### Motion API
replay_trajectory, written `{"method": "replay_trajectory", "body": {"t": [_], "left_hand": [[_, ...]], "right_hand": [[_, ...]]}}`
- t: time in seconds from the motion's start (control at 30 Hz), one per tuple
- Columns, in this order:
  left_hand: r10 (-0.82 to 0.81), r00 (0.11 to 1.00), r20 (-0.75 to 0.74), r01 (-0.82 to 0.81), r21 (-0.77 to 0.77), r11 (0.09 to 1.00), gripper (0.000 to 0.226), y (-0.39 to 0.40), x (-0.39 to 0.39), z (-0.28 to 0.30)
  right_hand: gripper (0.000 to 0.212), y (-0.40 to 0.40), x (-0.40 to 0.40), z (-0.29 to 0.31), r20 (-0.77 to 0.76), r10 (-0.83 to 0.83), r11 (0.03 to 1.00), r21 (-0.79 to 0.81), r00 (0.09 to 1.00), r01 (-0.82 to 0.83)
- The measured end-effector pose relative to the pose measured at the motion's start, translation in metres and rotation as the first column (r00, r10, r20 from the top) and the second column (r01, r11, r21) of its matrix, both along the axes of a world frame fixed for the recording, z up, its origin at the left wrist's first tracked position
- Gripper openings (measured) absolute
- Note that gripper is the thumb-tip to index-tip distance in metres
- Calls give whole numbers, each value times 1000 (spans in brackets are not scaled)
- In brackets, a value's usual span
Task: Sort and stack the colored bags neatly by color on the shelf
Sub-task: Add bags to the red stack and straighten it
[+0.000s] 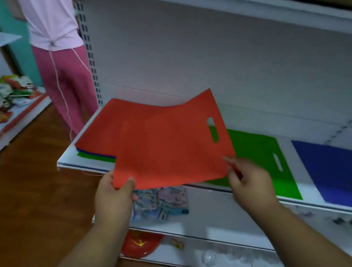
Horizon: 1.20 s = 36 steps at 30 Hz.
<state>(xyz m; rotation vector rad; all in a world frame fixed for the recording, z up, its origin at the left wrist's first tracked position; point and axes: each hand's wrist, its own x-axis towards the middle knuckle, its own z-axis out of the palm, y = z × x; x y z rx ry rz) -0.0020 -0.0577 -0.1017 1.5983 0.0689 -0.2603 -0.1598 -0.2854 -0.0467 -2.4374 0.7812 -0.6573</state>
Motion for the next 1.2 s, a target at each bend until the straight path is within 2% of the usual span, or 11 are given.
{"method": "replay_trajectory", "body": {"t": [0.1,0.2,0.4,0.57,0.83,0.97,1.2], "left_hand": [[-156,971,183,115,218,969,49,-11,-17,4],[-269,917,294,192,265,945,61,-31,-41,11],[-509,776,372,431,275,859,61,-100,-106,21],[-653,650,389,594,276,756,63,-182,-209,24],[-747,499,439,669,351,654,60,-308,-386,36],[-765,482,427,666,389,636,58,-352,-432,43],[-745,551,377,628,402,667,58,-428,-443,39]], "right_hand": [[27,-10,-26,4,16,-104,995,13,994,104],[29,-21,-66,7,60,-198,980,26,978,197],[27,-42,-179,0,126,-459,888,71,879,454],[28,-78,-310,0,84,-624,780,11,777,626],[29,-162,-505,0,87,-764,645,74,639,761],[29,-207,-550,3,54,-774,633,82,631,770],[30,-307,-550,2,-5,-728,682,91,686,725]]}}
